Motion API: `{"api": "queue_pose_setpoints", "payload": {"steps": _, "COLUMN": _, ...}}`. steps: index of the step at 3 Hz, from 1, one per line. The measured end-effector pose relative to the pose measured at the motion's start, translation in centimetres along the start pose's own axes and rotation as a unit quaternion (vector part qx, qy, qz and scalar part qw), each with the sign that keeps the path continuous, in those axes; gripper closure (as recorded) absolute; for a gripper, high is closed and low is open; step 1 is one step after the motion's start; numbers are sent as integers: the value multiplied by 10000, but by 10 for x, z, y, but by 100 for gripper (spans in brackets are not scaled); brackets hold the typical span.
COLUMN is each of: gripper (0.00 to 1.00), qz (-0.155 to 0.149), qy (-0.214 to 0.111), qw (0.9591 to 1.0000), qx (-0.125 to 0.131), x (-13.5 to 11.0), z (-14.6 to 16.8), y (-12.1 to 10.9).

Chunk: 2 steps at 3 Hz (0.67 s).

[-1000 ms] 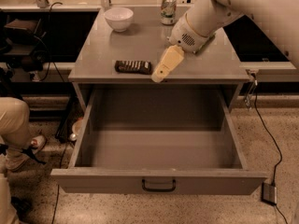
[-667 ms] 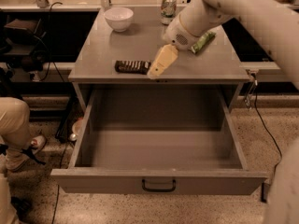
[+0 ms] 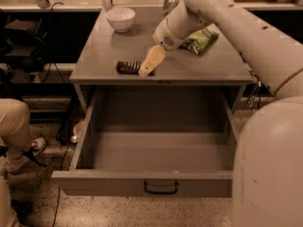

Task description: Place rxbar chocolate into top drawer

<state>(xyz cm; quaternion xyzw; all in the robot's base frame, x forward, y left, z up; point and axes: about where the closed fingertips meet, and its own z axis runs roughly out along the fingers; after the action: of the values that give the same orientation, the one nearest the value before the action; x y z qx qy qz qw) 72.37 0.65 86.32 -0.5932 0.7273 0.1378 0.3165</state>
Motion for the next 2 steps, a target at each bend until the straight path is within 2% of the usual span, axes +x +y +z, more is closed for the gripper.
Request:
{"api": "queue_pose_setpoints", "payload": {"steps": 1, "gripper": 0, "qz": -44, "qy": -13, "qw": 9999, "qx": -154, "x": -12, "z": 47, "y": -6}}
{"api": "queue_pose_setpoints", "payload": {"steps": 2, "gripper": 0, "qz": -47, "qy": -41, "qw": 9997, "qx": -225, "x": -17, "z": 59, "y": -9}}
